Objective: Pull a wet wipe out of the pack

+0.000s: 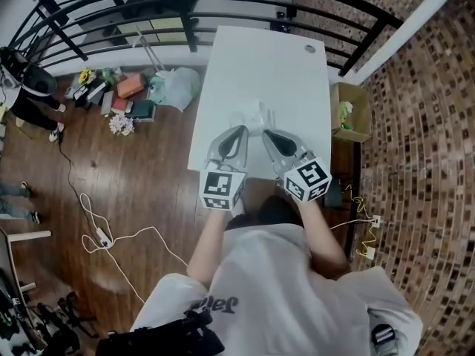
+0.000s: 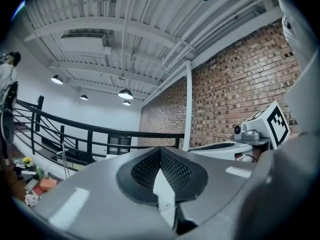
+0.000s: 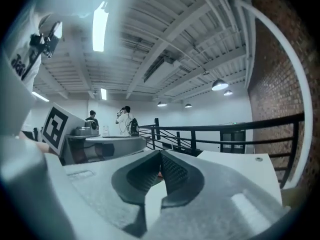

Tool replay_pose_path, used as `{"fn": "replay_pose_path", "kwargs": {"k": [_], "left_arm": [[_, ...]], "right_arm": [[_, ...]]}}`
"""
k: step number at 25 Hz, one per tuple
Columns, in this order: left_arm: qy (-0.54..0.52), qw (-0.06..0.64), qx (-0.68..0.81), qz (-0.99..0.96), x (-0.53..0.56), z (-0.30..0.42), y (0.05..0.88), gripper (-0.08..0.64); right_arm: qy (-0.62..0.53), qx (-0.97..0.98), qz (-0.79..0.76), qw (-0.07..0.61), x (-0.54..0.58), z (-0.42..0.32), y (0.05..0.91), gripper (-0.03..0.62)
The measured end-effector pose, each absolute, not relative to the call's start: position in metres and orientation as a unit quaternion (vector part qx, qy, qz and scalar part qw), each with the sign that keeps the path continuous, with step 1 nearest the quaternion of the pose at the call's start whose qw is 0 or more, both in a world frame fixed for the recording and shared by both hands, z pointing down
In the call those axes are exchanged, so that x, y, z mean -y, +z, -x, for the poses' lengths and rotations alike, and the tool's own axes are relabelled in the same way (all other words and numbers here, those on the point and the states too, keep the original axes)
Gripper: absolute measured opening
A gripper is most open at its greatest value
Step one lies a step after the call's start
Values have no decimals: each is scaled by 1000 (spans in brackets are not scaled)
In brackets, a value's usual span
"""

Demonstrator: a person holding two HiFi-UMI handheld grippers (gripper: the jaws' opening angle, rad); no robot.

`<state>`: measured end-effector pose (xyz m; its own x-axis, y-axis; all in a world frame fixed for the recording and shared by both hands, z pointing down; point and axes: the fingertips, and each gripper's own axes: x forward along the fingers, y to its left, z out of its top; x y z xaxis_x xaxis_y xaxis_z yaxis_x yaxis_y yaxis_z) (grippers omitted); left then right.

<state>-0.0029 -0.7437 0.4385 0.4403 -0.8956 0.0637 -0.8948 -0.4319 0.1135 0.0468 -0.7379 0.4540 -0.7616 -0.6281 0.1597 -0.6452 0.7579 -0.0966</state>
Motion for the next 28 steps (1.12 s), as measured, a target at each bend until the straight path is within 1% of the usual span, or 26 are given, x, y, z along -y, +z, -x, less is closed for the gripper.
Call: {"fn": "replay_pose_path", "kwargs": {"k": [4, 12, 14, 18, 22, 26, 28], "left_arm": [[11, 79, 527, -846, 762, 4, 461, 17], [46, 93, 529, -842, 795, 8, 483, 17], [51, 95, 531, -840, 800, 16, 486, 17], [67, 100, 538, -834, 810, 33, 506, 17], [75, 130, 548, -823, 816, 42, 514, 17], [77, 128, 551, -821, 820, 48, 524, 17], [81, 125, 555, -819, 822, 48, 528, 17]], "right_arm": [[102, 922, -367, 71, 765, -80, 480, -9], [109, 900, -408, 103, 829, -171, 500, -9], [89, 900, -408, 129, 842, -194, 504, -9], [23, 900, -382, 210, 876, -231, 515, -9], [3, 908, -340, 243, 911, -244, 506, -2], [-41, 916, -284, 280, 944, -231, 502, 34], [-55, 919, -254, 296, 958, -223, 505, 64]]}}
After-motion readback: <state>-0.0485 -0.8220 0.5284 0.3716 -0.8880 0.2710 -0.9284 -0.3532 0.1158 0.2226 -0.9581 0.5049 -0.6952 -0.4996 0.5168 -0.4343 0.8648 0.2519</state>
